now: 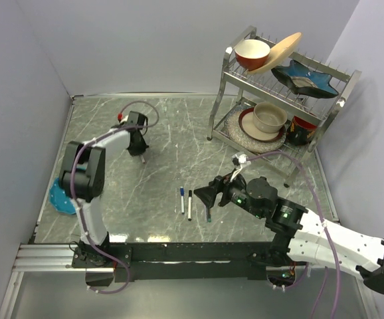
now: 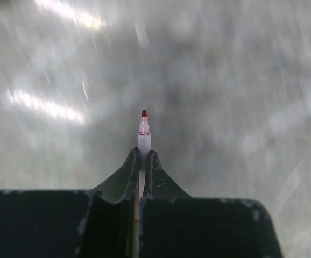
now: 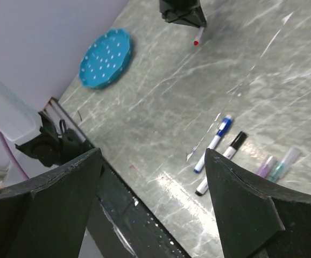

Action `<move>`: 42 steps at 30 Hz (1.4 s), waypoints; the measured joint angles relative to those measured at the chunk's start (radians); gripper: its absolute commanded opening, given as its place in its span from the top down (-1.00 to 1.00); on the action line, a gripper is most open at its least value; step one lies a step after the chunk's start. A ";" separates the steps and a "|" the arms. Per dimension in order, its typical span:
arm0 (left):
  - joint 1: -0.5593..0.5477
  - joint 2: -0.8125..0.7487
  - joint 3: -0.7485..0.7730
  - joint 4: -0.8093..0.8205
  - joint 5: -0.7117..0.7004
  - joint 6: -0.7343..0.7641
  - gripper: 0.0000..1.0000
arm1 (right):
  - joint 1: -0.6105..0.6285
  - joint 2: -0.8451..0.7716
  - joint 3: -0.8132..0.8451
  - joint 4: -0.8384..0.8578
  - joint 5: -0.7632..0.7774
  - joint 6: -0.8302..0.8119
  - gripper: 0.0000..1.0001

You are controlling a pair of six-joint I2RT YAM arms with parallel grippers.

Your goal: Insert the pens into the pen caps

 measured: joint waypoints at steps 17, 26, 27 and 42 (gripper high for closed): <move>-0.252 -0.922 -0.714 0.535 0.429 -0.247 0.98 | -0.102 0.266 -0.018 0.323 -0.266 0.171 -0.39; -0.285 -1.124 -0.863 0.682 0.509 -0.376 0.98 | -0.117 0.413 -0.004 0.452 -0.354 0.238 -0.13; -0.285 -1.141 -0.870 0.689 0.513 -0.384 0.98 | -0.117 0.427 0.002 0.460 -0.362 0.242 -0.09; -0.291 -1.198 -0.947 0.813 0.532 -0.451 0.98 | -0.117 0.533 0.062 0.554 -0.422 0.276 0.74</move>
